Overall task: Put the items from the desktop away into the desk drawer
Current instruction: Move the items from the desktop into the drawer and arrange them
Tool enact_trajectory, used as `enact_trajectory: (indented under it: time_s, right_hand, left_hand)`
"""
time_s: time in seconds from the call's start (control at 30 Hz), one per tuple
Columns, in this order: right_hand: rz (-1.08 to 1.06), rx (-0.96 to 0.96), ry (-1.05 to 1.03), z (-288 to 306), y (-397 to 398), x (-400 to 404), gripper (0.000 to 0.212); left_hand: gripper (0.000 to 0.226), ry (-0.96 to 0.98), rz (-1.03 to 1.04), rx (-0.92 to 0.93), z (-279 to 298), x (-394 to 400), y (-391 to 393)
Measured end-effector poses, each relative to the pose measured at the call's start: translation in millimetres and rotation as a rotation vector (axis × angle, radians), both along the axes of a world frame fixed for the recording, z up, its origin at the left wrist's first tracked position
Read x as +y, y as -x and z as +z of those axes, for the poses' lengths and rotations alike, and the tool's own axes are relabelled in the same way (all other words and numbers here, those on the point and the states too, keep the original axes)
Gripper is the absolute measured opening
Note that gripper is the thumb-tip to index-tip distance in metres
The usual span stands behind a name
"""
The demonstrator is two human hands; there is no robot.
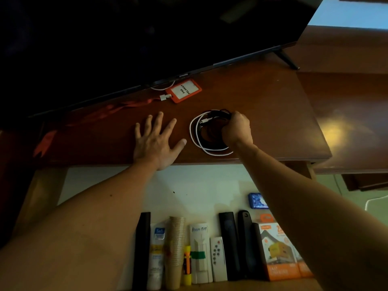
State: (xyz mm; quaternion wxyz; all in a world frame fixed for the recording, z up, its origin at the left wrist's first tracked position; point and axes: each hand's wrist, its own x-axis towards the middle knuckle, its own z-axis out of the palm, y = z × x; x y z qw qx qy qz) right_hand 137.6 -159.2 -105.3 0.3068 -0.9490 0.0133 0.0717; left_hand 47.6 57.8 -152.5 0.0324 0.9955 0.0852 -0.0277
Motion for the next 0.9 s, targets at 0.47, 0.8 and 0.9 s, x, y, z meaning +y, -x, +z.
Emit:
enact_trajectory:
  time_s: [0.47,0.8,0.9]
  right_hand:
    - [0.023,-0.127,-0.161,-31,101,-26,0.021]
    - [0.019,0.068,-0.086,-88,154,-44,0.022]
    - [0.044,0.156,-0.048,-98,150,-36,0.026]
  left_hand:
    - [0.083,-0.007,0.004,0.018,-2,-1,0]
    - [0.082,0.020,-0.012,-0.023,-4,2,0]
    - [0.082,0.019,-0.017,-0.028,-4,3,0]
